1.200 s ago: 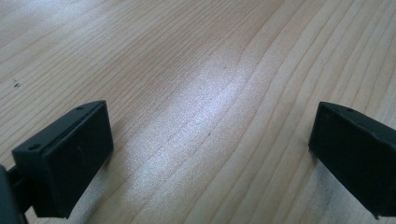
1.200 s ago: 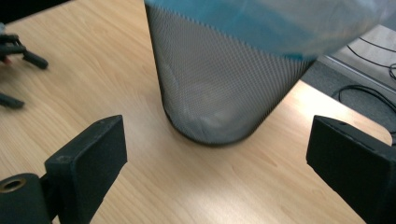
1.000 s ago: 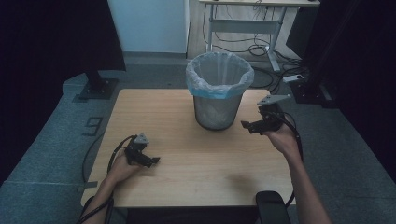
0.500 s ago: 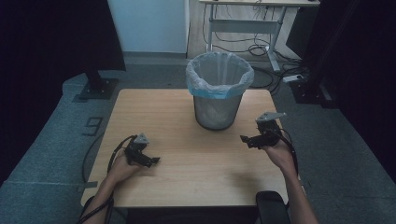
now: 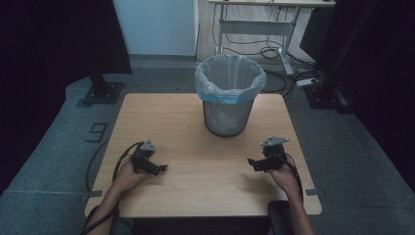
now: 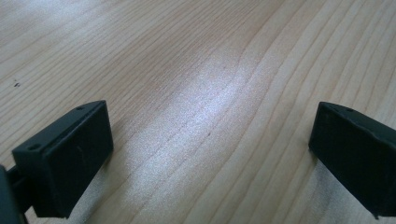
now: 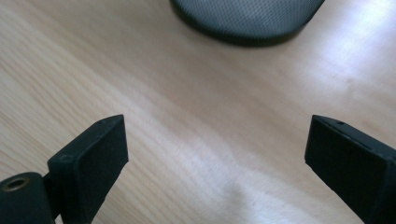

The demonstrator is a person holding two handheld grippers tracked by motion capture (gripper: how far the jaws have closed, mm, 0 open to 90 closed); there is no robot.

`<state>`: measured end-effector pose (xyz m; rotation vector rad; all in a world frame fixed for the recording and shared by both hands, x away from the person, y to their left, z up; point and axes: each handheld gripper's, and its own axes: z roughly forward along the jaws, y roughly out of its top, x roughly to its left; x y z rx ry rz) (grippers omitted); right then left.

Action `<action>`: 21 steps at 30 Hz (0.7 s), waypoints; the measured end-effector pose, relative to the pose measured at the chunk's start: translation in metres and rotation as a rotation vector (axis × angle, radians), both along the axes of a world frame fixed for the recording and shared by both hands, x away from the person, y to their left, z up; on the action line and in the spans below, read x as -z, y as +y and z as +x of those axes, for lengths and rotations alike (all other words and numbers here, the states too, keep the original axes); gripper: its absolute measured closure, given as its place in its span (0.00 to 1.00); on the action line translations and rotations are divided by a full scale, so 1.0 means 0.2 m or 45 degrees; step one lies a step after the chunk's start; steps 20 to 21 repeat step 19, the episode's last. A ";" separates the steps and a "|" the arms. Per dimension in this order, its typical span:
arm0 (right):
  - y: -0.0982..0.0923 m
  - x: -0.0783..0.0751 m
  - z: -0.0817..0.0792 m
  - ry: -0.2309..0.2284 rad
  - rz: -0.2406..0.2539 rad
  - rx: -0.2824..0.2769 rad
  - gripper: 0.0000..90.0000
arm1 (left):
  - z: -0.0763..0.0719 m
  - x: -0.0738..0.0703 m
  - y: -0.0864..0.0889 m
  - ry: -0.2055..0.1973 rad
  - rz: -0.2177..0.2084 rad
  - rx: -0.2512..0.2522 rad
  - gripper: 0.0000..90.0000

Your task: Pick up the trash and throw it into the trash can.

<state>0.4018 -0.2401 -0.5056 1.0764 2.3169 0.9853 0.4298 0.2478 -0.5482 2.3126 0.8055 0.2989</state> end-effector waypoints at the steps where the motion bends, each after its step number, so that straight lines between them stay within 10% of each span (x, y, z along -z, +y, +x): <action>1: 0.01 0.03 -0.01 0.007 -0.006 0.001 0.06 | 0.00 0.00 0.00 0.000 0.000 0.000 0.00; 10: 0.06 0.23 -0.03 0.090 -0.028 -0.026 0.00 | 0.00 0.00 0.00 0.001 0.002 0.001 0.00; 21: 0.05 0.26 -0.05 0.079 0.037 -0.008 0.00 | 0.00 0.00 0.00 0.001 0.001 0.000 0.00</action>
